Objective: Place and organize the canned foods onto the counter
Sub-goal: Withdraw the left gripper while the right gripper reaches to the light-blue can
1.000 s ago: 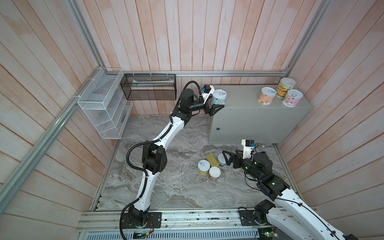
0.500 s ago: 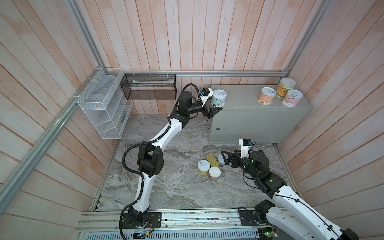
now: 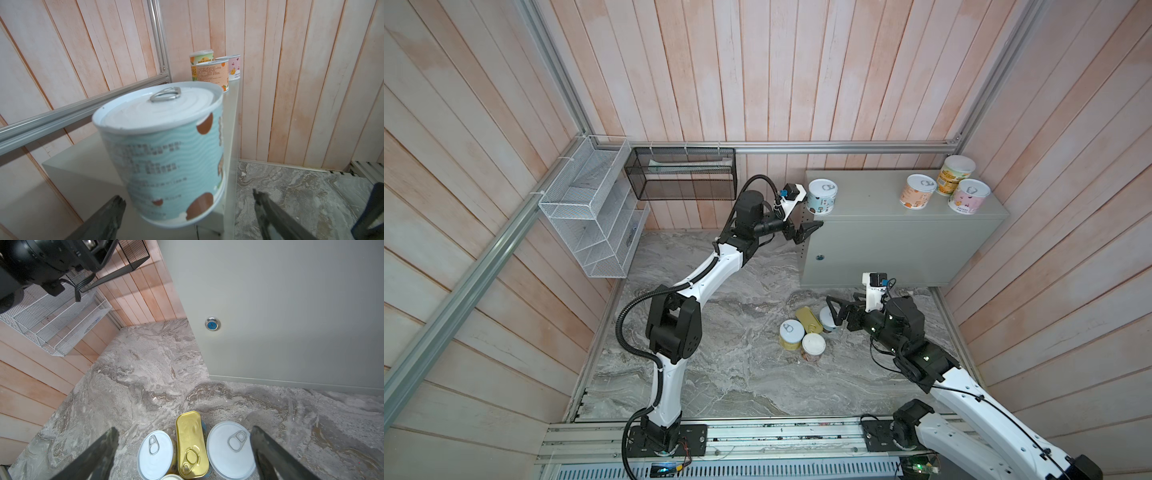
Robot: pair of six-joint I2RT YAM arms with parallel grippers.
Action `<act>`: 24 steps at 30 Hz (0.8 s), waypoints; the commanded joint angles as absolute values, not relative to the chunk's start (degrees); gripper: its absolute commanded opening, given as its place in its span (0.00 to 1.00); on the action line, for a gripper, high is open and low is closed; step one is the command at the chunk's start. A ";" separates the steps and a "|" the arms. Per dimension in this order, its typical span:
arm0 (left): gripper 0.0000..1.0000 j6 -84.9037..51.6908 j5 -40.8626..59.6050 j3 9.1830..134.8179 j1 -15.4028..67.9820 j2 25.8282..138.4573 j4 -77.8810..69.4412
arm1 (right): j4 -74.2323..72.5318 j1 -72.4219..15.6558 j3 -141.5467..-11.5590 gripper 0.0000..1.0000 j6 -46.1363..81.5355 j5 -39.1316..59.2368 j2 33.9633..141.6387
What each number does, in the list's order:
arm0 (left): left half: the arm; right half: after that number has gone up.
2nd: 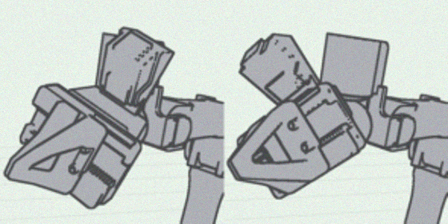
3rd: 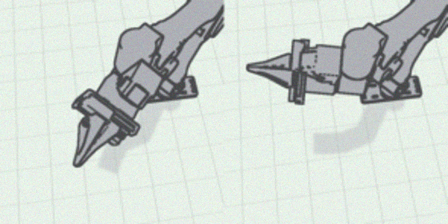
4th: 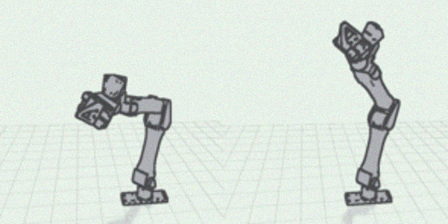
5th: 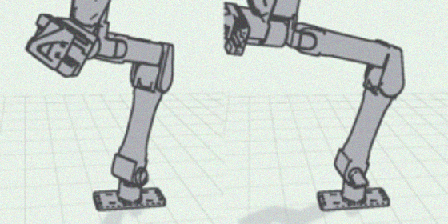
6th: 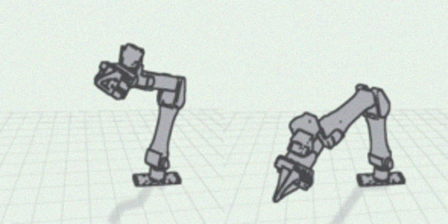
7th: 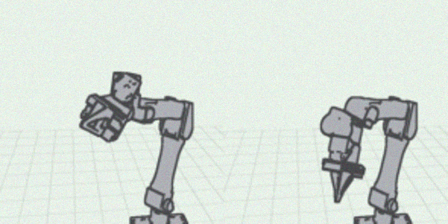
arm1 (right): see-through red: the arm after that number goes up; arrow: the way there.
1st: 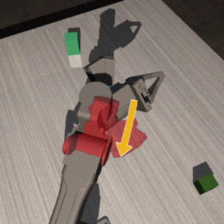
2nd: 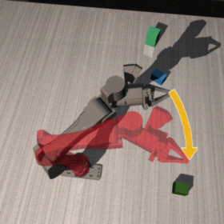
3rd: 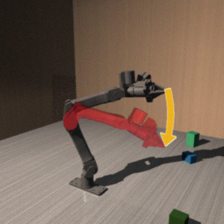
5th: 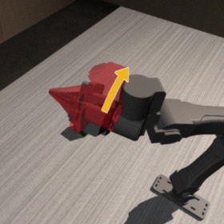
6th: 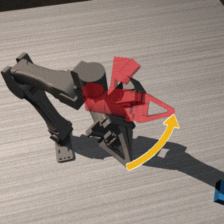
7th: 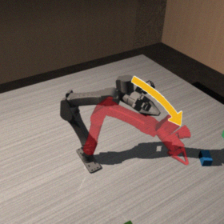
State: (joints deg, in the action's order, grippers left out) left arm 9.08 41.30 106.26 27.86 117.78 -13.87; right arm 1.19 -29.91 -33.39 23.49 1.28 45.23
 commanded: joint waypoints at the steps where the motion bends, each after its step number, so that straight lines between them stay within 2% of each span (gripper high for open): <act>1: 1.00 10.58 38.58 101.99 27.78 112.88 -18.37 | 0.79 -29.72 -36.26 0.98 22.10 0.86 45.68; 6: 1.00 11.78 35.19 97.15 27.77 109.09 -17.94 | 3.04 -29.74 -39.69 0.98 21.04 0.56 46.79; 14: 1.00 10.29 26.82 80.70 27.77 99.09 -23.38 | 4.29 -30.12 -50.59 0.98 16.28 -6.27 50.65; 17: 1.00 7.71 20.40 73.90 27.77 94.36 -23.86 | 2.76 -30.15 -55.99 0.97 13.60 -6.75 55.08; 24: 1.00 1.60 17.73 54.83 28.29 78.17 -26.46 | -1.31 -30.14 -68.74 0.98 3.08 -10.26 67.61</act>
State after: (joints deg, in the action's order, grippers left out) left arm 4.99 20.38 58.72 27.92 84.03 -23.59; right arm 1.26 -29.95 -65.04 9.65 -7.70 64.07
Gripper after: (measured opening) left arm 0.998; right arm 0.980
